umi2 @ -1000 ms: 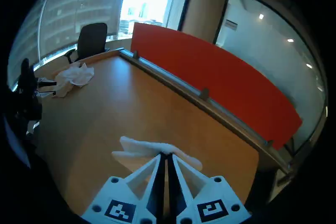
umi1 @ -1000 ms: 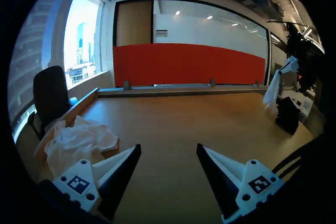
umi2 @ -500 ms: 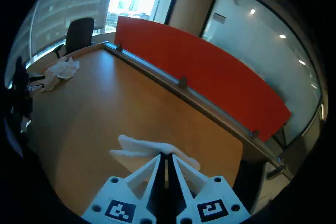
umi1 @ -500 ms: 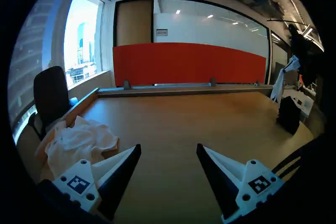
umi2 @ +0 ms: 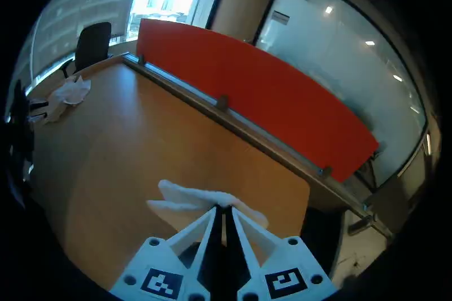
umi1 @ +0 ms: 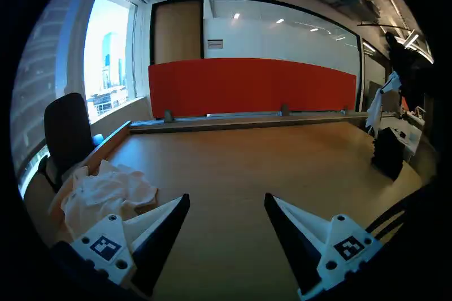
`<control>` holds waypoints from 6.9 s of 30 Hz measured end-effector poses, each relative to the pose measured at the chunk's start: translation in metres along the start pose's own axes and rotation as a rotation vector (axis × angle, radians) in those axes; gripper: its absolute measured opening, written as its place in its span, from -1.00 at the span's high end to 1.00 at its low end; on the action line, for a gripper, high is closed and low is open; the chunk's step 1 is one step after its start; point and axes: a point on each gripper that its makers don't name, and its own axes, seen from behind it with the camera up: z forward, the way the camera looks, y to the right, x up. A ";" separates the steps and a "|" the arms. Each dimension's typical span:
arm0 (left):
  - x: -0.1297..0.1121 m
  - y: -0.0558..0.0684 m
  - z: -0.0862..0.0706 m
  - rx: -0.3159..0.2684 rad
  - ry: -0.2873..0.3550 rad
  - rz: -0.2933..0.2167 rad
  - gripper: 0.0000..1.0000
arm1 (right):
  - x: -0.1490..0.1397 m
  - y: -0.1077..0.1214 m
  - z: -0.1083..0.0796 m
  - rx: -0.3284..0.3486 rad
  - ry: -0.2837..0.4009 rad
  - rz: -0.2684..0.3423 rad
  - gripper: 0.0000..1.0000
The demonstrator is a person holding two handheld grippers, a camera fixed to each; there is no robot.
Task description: Fold towel
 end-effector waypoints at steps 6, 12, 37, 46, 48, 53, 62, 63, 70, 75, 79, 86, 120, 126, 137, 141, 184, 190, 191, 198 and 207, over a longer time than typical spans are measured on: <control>0.001 0.002 0.000 0.000 0.001 0.002 -0.97 | -0.007 0.010 -0.003 -0.010 -0.010 0.013 0.90; 0.001 0.004 -0.001 -0.003 -0.001 0.006 -0.97 | -0.019 0.013 -0.009 -0.018 -0.021 0.027 0.90; 0.003 0.010 -0.003 -0.036 -0.004 0.025 -0.97 | -0.162 0.002 -0.059 -0.062 -0.196 0.154 0.90; 0.002 0.008 -0.005 -0.036 -0.004 0.028 -0.97 | -0.206 -0.003 -0.064 -0.079 -0.267 0.204 0.90; 0.002 0.007 -0.006 -0.036 -0.004 0.030 -0.97 | -0.214 -0.005 -0.064 -0.080 -0.277 0.216 0.90; 0.003 0.006 -0.007 -0.033 -0.003 0.032 -0.97 | -0.229 -0.006 -0.062 -0.089 -0.299 0.246 0.90; 0.002 0.002 -0.010 -0.023 -0.006 0.034 -0.97 | -0.255 -0.007 -0.058 -0.107 -0.344 0.296 0.90; 0.002 0.002 -0.010 -0.022 -0.007 0.034 -0.97 | -0.257 -0.007 -0.057 -0.109 -0.349 0.301 0.90; 0.003 0.000 -0.011 -0.019 -0.007 0.038 -0.97 | -0.269 -0.006 -0.051 -0.125 -0.371 0.339 0.90; 0.003 -0.001 -0.011 -0.015 -0.007 0.038 -0.97 | -0.277 -0.004 -0.048 -0.140 -0.392 0.351 0.90; 0.004 -0.002 -0.012 -0.014 -0.007 0.040 -0.97 | -0.280 -0.005 -0.045 -0.147 -0.398 0.364 0.90; 0.003 -0.001 -0.012 -0.014 -0.007 0.038 -0.97 | -0.280 -0.007 -0.044 -0.154 -0.393 0.370 0.90; 0.007 -0.003 -0.014 -0.022 0.008 0.026 -0.97 | -0.269 -0.010 -0.071 -0.258 -0.305 0.396 -1.00; 0.007 -0.002 -0.014 -0.025 0.011 0.027 -0.97 | -0.254 -0.013 -0.072 -0.272 -0.245 0.408 -1.00; 0.010 -0.002 -0.014 -0.025 0.017 0.024 -0.97 | -0.205 -0.020 -0.070 -0.300 -0.054 0.476 -1.00; 0.011 -0.002 -0.014 -0.023 0.018 0.021 -0.97 | -0.189 -0.024 -0.069 -0.315 0.009 0.476 -1.00; 0.028 -0.004 0.001 -0.010 0.050 -0.018 -0.97 | -0.059 -0.024 -0.070 -0.478 0.508 0.518 -1.00; 0.038 -0.013 0.003 0.017 0.075 -0.026 -0.96 | -0.043 -0.033 -0.065 -0.465 0.530 0.515 -1.00; 0.040 -0.015 0.003 0.024 0.079 -0.026 -0.96 | -0.040 -0.036 -0.064 -0.463 0.534 0.514 -1.00; 0.054 -0.027 0.008 0.063 0.110 -0.048 -0.97 | -0.021 -0.054 -0.057 -0.441 0.557 0.504 -1.00; 0.078 -0.042 0.019 0.102 0.159 -0.073 -0.97 | 0.013 -0.086 -0.049 -0.408 0.575 0.475 -1.00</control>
